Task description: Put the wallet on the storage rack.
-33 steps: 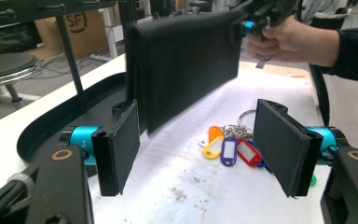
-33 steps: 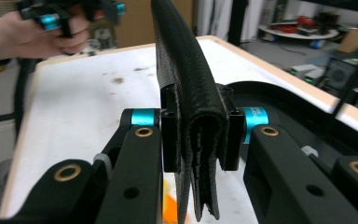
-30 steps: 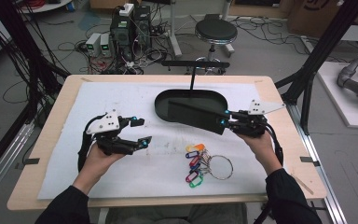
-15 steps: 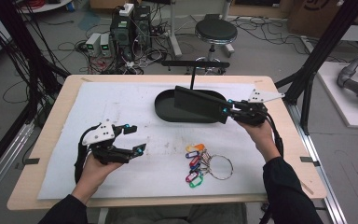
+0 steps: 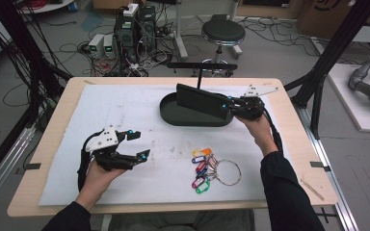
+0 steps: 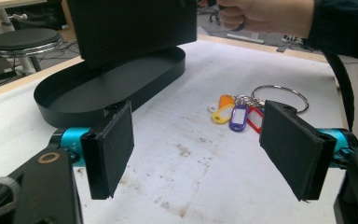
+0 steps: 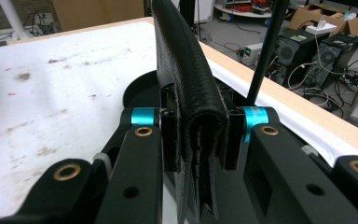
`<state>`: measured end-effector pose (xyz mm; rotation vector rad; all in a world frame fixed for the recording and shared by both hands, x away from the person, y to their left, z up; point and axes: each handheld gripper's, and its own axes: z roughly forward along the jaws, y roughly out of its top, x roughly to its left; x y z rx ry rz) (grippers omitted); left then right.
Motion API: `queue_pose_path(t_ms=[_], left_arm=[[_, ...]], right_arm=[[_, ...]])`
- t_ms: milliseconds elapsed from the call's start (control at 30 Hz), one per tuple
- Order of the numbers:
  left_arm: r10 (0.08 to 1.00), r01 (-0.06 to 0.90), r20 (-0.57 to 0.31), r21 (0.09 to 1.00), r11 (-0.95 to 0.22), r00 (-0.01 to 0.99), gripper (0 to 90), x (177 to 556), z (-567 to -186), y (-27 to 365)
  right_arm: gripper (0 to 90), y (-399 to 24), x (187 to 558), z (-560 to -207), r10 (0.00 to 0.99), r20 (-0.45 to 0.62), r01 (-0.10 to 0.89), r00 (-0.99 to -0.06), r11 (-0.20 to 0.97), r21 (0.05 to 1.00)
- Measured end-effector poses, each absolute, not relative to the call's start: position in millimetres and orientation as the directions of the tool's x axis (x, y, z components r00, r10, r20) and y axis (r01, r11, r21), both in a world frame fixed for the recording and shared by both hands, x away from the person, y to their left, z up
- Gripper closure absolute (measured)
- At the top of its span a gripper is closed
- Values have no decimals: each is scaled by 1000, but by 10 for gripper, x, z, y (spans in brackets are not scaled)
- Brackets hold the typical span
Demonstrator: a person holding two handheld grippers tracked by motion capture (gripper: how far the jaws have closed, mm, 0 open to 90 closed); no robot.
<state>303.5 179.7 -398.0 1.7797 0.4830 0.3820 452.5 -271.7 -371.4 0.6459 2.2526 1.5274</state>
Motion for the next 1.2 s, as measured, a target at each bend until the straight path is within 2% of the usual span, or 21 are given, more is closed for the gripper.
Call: queue_pose_path(t_ms=[500,800,1200], left_arm=[[508,121,4,970,-212,861,261,3023,-3984,1831],[511,122,3,970,-211,860,261,3019,-3991,1853],[507,121,13,966,-230,862,261,3018,-4002,1830]], right_arm=[[757,-2517,4839,-3958,567,-36,204,-823,354,913],[753,-2551,4928,-4079,592,-21,246,-806,366,897],[686,-2596,4958,-4142,651,-18,320,-759,397,860]])
